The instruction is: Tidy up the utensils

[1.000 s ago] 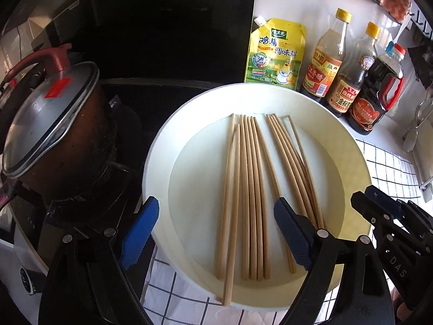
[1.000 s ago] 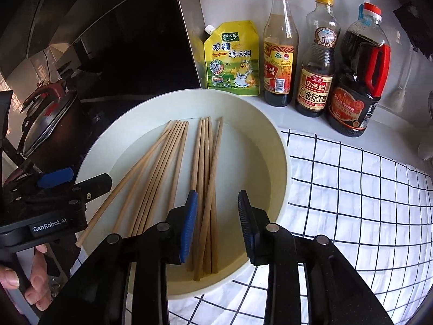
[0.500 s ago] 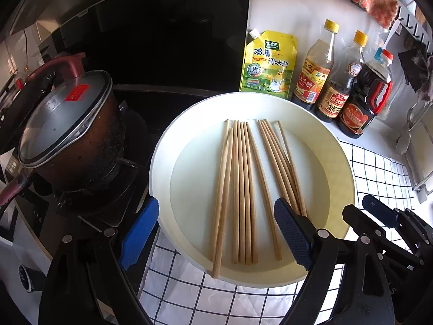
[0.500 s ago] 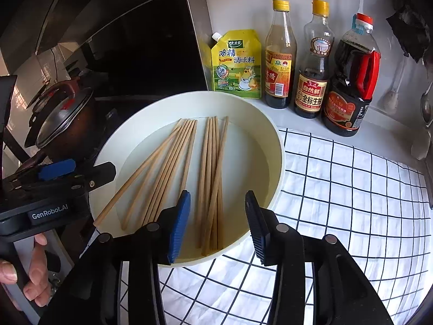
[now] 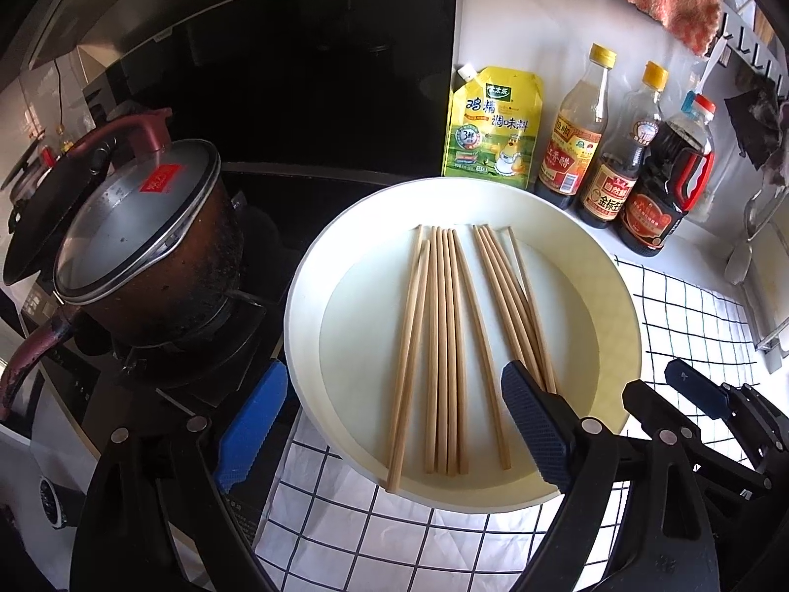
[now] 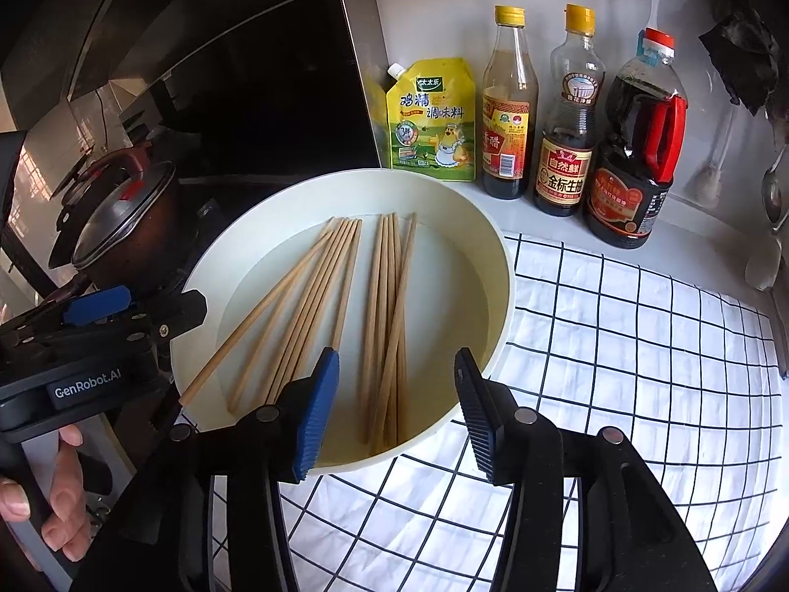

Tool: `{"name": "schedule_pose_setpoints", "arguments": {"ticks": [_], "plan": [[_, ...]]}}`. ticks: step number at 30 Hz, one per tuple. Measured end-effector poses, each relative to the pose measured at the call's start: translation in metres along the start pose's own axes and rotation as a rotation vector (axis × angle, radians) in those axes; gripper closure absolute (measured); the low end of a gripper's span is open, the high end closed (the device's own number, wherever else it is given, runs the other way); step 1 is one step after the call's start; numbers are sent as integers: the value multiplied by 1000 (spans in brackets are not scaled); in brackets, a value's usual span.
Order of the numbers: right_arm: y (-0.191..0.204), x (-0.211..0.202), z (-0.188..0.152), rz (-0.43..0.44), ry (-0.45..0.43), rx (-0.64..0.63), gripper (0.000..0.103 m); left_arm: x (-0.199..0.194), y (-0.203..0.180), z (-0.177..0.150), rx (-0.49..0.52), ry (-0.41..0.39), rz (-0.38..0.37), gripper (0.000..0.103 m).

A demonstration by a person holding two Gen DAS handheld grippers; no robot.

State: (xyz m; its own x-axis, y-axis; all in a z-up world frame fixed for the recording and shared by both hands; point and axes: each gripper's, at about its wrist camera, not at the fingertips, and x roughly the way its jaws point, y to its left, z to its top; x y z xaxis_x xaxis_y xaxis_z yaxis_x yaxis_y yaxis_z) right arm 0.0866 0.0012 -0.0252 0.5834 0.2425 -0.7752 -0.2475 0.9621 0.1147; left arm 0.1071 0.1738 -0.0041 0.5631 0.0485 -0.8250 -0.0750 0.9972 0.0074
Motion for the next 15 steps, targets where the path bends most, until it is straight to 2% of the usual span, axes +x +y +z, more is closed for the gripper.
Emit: {"name": "schedule_pose_setpoints", "arguments": {"ticks": [15], "plan": [[-6,-10,-2,-3,7,2,51,-9,-8,0,2,-12,10,14]]}}
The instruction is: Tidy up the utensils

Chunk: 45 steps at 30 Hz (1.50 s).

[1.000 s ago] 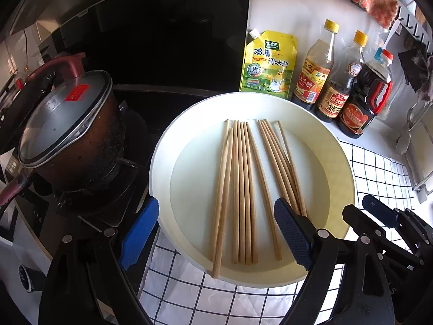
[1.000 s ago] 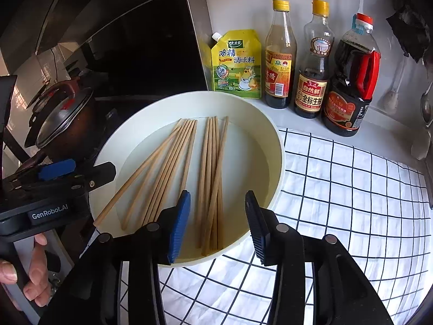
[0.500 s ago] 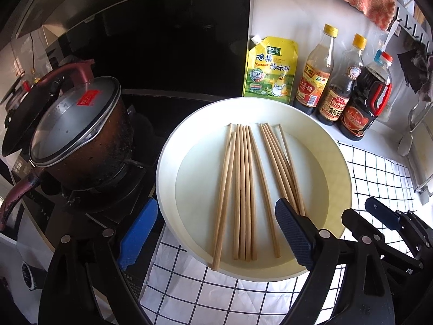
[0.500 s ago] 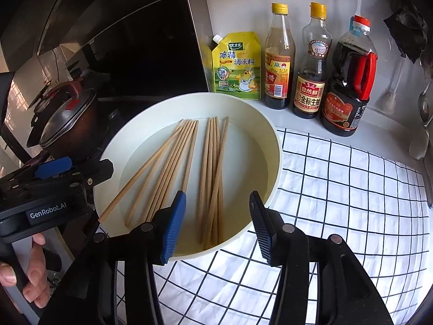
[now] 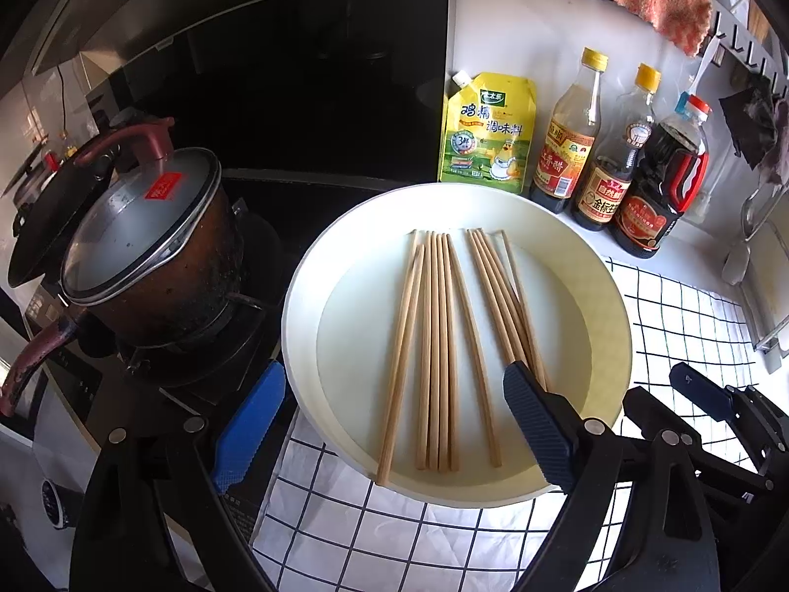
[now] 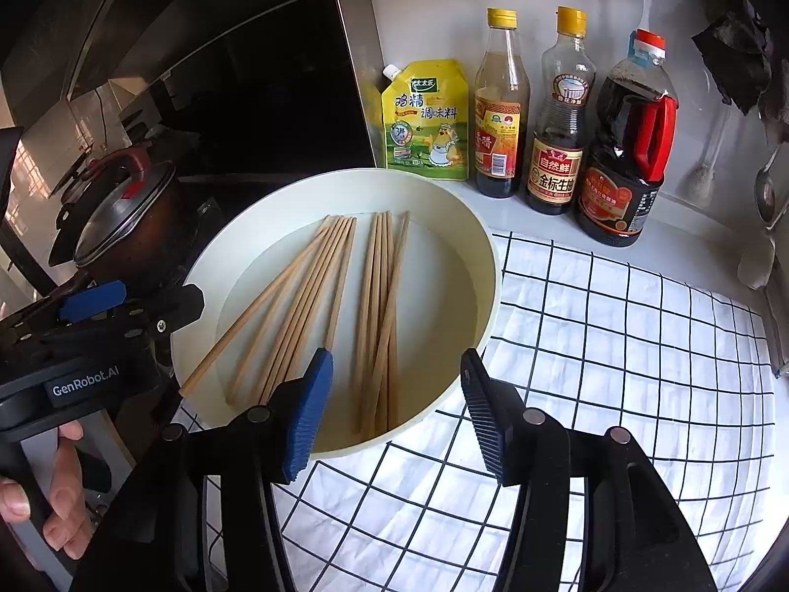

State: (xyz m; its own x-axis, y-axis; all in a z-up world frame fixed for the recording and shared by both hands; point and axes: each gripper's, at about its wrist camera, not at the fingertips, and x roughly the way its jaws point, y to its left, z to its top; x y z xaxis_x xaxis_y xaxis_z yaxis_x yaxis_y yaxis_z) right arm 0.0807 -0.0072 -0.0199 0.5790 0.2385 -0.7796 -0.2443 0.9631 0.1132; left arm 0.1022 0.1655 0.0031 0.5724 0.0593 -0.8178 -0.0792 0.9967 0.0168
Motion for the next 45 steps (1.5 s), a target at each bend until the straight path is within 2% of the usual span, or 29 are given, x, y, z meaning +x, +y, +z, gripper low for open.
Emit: {"name": "schedule_pose_setpoints", "arguments": {"ticks": [11,23,45], "plan": [[-1,-5,1,2,-7,-10,50,-4,0,0,-13,1,23,8],[-2,-10,2,-6,-16,-22,49,-11,-3,2,-8,-29,49,8],[-2,-7,4,6,-3,-42,48,-11,-4,1,-14,-19,53,8]]}}
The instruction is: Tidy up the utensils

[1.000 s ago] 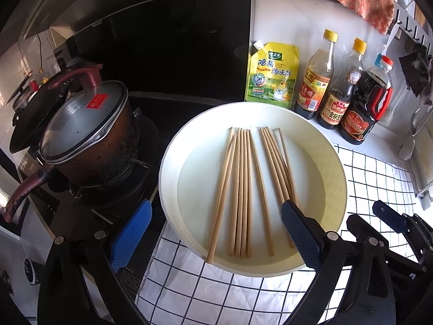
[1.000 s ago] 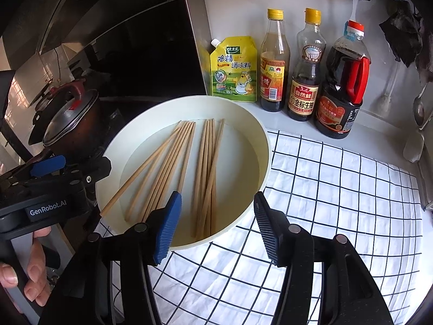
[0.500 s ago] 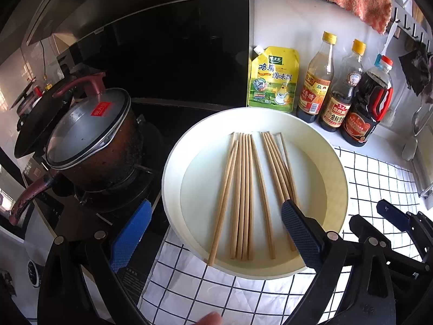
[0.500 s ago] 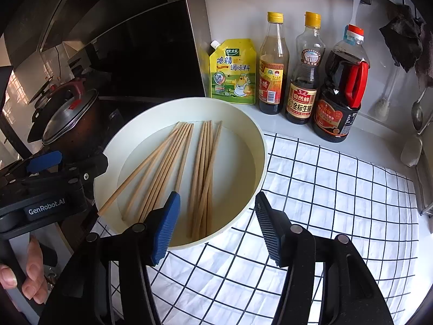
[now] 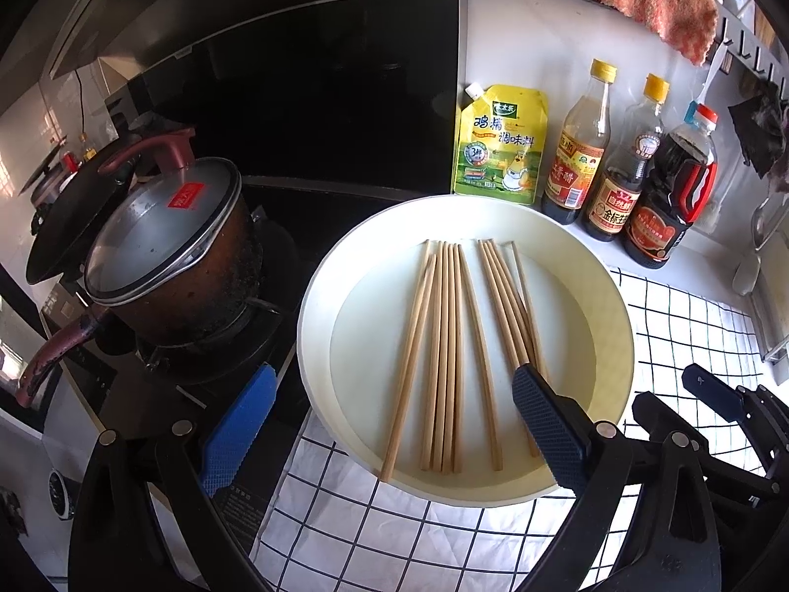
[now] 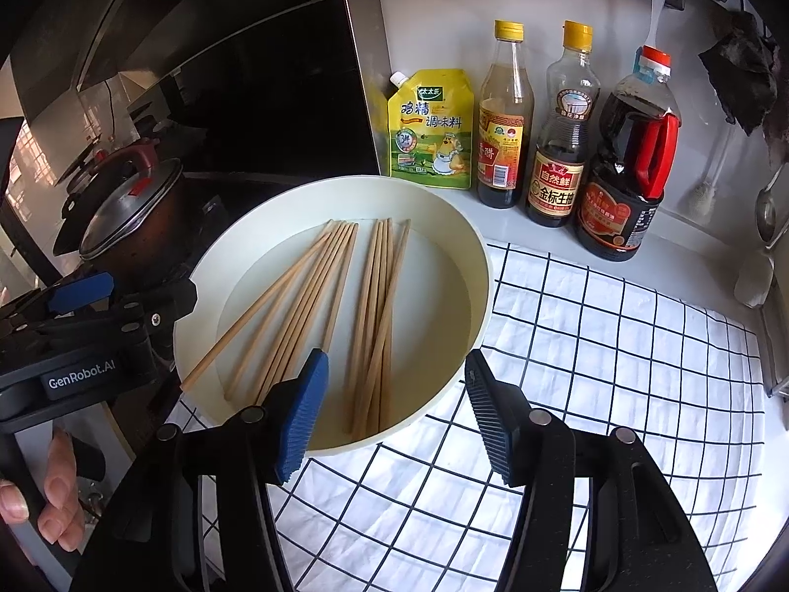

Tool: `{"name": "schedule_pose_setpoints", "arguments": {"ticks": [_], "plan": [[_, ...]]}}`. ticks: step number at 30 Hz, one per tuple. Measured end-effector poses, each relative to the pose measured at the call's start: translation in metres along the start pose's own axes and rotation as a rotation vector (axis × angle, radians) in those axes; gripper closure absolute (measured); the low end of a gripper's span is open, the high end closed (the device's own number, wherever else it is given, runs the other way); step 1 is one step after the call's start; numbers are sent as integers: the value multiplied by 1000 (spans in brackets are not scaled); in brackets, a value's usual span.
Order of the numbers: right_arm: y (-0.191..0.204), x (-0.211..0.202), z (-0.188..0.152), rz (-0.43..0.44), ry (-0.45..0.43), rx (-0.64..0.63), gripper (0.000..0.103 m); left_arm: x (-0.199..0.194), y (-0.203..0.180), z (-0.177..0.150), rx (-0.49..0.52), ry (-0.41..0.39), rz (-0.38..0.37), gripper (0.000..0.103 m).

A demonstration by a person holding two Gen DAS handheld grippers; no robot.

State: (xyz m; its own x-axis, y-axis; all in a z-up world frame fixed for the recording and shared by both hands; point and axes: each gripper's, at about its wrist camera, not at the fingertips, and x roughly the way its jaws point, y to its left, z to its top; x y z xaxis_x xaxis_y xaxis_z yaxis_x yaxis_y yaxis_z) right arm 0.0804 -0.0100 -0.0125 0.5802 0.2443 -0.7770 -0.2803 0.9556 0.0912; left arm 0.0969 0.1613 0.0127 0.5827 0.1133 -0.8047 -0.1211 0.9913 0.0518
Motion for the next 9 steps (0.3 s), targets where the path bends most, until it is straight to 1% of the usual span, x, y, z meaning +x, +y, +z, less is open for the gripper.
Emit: {"name": "schedule_pose_setpoints", "arguments": {"ticks": [9], "plan": [[0,-3,-3,7,-1,0,48,-3,-1,-3,-6,13,0,8]]}}
